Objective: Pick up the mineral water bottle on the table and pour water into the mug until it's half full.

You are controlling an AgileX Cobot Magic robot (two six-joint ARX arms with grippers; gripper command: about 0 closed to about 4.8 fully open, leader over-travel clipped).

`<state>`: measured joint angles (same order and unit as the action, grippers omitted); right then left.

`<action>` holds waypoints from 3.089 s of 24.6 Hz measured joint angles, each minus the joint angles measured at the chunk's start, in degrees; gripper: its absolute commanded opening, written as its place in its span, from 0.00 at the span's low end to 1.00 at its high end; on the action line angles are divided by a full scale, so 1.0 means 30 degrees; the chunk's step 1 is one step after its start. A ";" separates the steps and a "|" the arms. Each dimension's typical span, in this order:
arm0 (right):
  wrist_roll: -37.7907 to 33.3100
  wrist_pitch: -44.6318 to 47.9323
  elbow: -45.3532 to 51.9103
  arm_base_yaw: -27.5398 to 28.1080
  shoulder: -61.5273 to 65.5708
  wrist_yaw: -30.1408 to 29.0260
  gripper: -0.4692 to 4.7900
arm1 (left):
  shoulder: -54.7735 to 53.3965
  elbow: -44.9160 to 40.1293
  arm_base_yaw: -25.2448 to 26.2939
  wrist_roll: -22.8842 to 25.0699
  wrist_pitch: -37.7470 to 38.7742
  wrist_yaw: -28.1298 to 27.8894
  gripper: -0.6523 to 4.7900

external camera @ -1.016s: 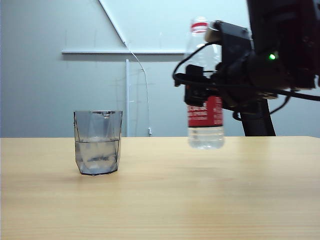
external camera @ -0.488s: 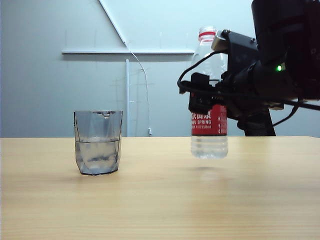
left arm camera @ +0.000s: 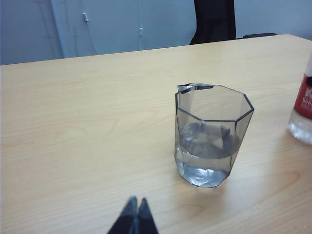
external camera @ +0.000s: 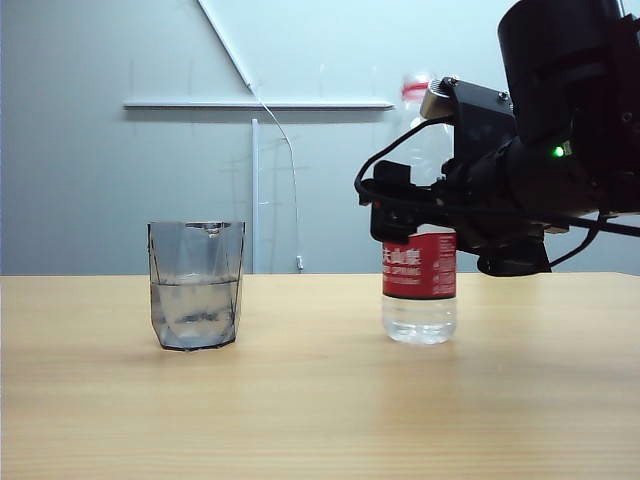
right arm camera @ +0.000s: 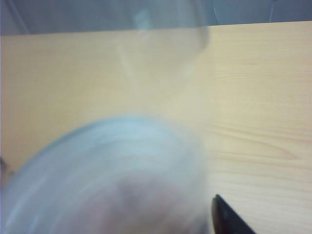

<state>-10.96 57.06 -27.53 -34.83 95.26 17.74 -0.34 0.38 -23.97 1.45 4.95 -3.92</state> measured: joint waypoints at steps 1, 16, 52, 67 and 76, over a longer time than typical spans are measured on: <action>-0.0095 0.0066 -0.0007 -0.0007 -0.0007 -0.0058 0.92 | 0.0000 0.0000 0.0000 0.0000 0.0000 0.0007 0.12; -0.1756 -0.0707 0.0568 -0.0015 -0.0102 -0.0758 1.00 | 0.0007 0.0000 0.0000 0.0000 0.0000 0.0007 0.12; -0.7133 -0.1945 0.6929 0.0015 -1.1424 -0.6397 0.08 | 0.0007 0.0000 0.7023 0.0000 0.0007 0.0015 0.12; -0.5340 -0.6426 0.6936 0.0015 -1.5562 -0.4269 0.09 | 0.0007 0.0000 0.7023 0.0000 0.0007 0.0015 0.12; -0.4648 -0.6426 0.6936 0.0000 -1.5562 -0.3912 0.09 | 0.0007 0.0000 0.7023 0.0000 0.0007 0.0015 0.12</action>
<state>-24.91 37.78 -6.72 -34.83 48.58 6.00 -0.32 0.38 -2.90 1.45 4.97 -3.88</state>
